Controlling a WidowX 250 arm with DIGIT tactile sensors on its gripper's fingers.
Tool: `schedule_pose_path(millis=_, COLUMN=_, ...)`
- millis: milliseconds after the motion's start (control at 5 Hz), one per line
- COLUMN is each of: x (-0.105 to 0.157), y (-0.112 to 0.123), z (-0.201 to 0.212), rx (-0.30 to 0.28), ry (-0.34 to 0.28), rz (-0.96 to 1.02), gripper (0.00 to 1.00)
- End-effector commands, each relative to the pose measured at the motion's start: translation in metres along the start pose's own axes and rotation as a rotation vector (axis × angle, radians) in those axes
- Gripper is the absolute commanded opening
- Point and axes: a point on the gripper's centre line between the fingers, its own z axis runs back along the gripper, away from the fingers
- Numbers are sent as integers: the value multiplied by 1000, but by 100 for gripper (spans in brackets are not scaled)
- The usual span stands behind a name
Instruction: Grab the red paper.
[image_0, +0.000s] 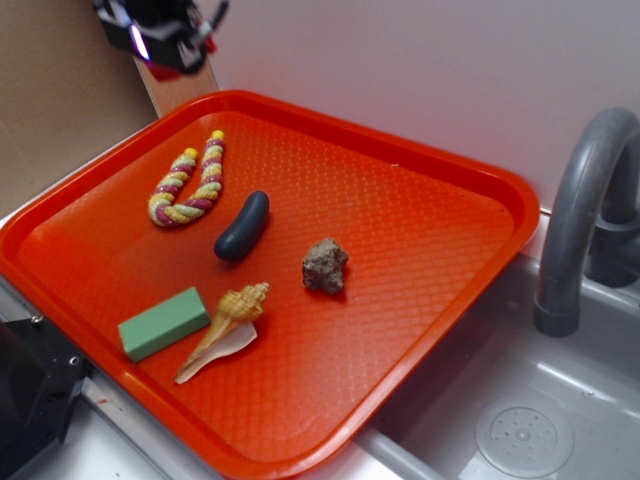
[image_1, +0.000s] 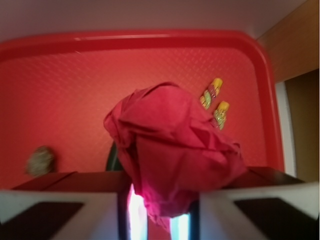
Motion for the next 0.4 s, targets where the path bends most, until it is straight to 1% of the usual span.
schedule_pose_path(millis=0, x=15, y=-3, z=70, rx=-38, ry=-127, rz=-20, gripper=0)
schedule_pose_path(millis=200, x=15, y=-5, z=71, rx=1, ry=-126, rz=-68, gripper=0)
